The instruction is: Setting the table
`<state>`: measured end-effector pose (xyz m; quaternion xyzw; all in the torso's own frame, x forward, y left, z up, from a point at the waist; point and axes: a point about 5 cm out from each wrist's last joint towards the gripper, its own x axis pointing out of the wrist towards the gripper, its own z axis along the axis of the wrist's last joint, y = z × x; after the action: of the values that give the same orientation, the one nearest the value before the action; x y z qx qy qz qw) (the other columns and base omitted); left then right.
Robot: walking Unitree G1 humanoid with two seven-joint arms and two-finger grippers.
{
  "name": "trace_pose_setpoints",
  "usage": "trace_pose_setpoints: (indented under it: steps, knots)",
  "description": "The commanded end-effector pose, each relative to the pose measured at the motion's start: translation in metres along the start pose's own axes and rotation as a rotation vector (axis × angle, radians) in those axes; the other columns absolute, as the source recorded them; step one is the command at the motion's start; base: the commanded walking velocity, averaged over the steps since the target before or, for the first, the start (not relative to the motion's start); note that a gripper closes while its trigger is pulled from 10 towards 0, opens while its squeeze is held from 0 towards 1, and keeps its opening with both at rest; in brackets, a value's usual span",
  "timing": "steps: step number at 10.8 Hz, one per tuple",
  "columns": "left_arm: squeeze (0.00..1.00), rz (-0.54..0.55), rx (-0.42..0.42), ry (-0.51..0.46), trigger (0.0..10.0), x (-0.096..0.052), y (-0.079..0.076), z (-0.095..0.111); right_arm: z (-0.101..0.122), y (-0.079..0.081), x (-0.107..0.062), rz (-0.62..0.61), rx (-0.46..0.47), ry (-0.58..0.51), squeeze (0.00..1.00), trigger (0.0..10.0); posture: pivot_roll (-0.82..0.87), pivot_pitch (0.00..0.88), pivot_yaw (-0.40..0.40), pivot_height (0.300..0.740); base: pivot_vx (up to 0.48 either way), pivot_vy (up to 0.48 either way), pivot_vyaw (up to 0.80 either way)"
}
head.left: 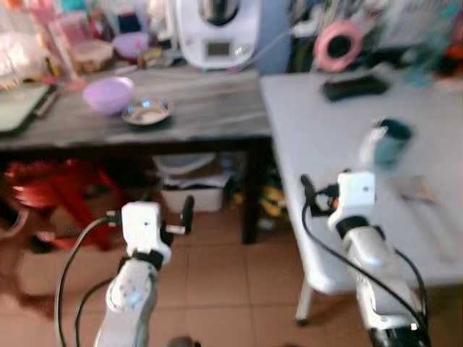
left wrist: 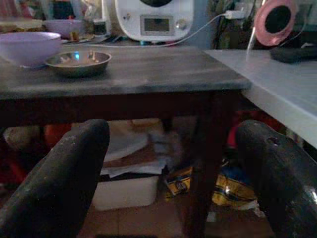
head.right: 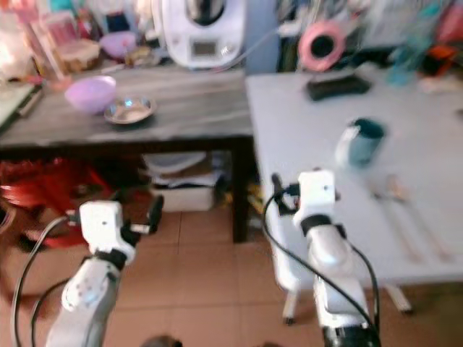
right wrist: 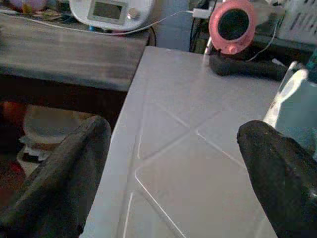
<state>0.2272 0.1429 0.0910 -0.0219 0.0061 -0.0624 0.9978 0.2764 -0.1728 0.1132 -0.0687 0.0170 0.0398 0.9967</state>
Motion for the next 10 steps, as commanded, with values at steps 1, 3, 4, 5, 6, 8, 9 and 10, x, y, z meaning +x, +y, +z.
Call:
trace_pose_setpoints:
  steps: [1, 3, 4, 5, 6, 8, 9, 10]
  knots:
    - [0.0, 0.01, 0.006, -0.001, 10.0, -0.001, 0.004, 0.001, 0.005, 0.008, 0.005, 0.025, 0.037, -0.021, 0.0, 10.0, 0.04, 0.011, 0.031, 0.74, 0.0, -0.356, 0.0]
    - [0.0, 0.008, 0.012, -0.003, 10.0, -0.003, 0.004, 0.002, 0.006, 0.009, 0.009, 0.029, 0.048, -0.001, 0.0, 10.0, 0.05, 0.022, 0.029, 0.74, 0.0, -0.337, 0.0]
    - [0.0, 0.007, 0.013, -0.004, 10.0, -0.002, 0.004, 0.003, 0.005, 0.009, 0.01, 0.022, 0.032, 0.015, 0.0, 10.0, 0.05, 0.022, 0.028, 0.74, 0.0, -0.326, 0.0]
    - [0.0, 0.005, 0.016, -0.005, 10.0, -0.003, 0.005, 0.004, 0.005, 0.013, 0.01, 0.07, 0.038, 0.023, 0.0, 10.0, 0.05, 0.026, 0.03, 0.74, 0.0, -0.48, 0.0]
    - [0.0, 0.003, 0.019, -0.004, 10.0, -0.003, 0.005, 0.004, 0.007, 0.013, 0.009, 0.086, 0.056, 0.014, 0.0, 10.0, 0.05, 0.031, 0.031, 0.74, 0.0, -0.48, 0.0]
    - [0.0, 0.0, 0.04, 0.017, 10.0, -0.004, 0.004, 0.003, 0.011, 0.01, 0.012, 0.079, 0.062, -0.008, 0.0, 10.0, 0.07, 0.042, 0.027, 0.74, 0.334, -0.206, 0.0]
    - [0.0, 0.015, 0.046, 0.007, 10.0, -0.005, 0.007, 0.005, 0.021, 0.013, 0.017, 0.089, 0.058, -0.051, 0.0, 10.0, 0.08, 0.04, 0.024, 0.74, 0.439, 0.0, 0.0]
    - [0.0, 0.022, 0.049, 0.012, 10.0, -0.005, 0.008, 0.004, 0.022, 0.013, 0.019, 0.08, 0.063, -0.055, 0.0, 10.0, 0.08, 0.041, 0.024, 0.74, 0.435, 0.0, 0.0]
